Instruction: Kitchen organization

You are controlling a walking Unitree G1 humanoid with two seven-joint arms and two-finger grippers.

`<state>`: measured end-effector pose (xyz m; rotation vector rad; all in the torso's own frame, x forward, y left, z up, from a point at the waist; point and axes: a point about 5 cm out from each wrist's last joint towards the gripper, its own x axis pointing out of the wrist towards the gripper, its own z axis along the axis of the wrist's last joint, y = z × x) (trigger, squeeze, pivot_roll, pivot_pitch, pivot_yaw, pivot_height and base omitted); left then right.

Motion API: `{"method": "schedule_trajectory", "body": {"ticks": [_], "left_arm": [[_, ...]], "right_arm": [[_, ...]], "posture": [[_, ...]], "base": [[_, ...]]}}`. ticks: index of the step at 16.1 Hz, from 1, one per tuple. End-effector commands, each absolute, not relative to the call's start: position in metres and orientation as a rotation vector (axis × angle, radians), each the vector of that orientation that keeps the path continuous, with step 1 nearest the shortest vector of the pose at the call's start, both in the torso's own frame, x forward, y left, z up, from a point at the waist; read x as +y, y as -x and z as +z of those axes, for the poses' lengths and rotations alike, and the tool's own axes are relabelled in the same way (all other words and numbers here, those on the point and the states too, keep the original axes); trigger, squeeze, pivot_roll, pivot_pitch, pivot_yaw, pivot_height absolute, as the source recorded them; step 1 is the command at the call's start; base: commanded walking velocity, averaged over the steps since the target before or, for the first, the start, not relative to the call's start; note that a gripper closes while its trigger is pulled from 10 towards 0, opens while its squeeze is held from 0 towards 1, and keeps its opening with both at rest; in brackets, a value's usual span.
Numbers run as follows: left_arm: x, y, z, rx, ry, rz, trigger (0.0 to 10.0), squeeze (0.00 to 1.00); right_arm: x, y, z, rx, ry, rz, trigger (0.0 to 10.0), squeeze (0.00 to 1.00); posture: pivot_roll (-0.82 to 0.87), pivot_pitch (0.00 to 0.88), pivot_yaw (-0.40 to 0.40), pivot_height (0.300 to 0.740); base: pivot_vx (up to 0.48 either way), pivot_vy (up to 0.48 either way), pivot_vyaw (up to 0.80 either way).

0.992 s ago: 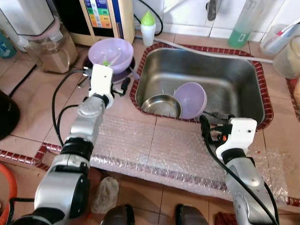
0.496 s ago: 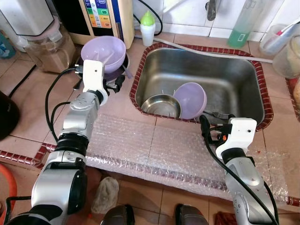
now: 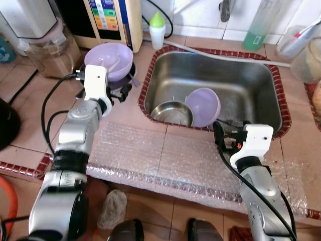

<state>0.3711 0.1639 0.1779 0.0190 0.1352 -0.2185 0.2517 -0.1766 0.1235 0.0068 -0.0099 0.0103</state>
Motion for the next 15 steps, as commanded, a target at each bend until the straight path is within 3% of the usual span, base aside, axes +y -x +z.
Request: {"method": "schedule_trajectory", "body": {"ticks": [1,11,15], "left_arm": [[0.166,-0.366,0.178,0.157,-0.025,-0.229,10.0,0.00],[0.173,-0.339,0.182,0.237,-0.051,-0.273,10.0,0.00],[0.169,-0.347,0.193,0.146,-0.055,-0.243,10.0,0.00]], "right_arm": [[-0.180,-0.248,0.102,0.096,-0.012,-0.012,10.0,0.00],[-0.176,-0.257,0.101,0.084,-0.018,-0.002,10.0,0.00],[-0.174,-0.260,0.101,0.077,-0.022,0.001,10.0,0.00]], "posture": [[-0.13,0.158,0.069,0.740],[-0.10,0.141,0.071,0.740],[-0.10,0.138,0.072,0.740]], "base": [[0.000,0.000,0.00],[0.000,0.000,0.00],[0.000,0.000,0.00]]}}
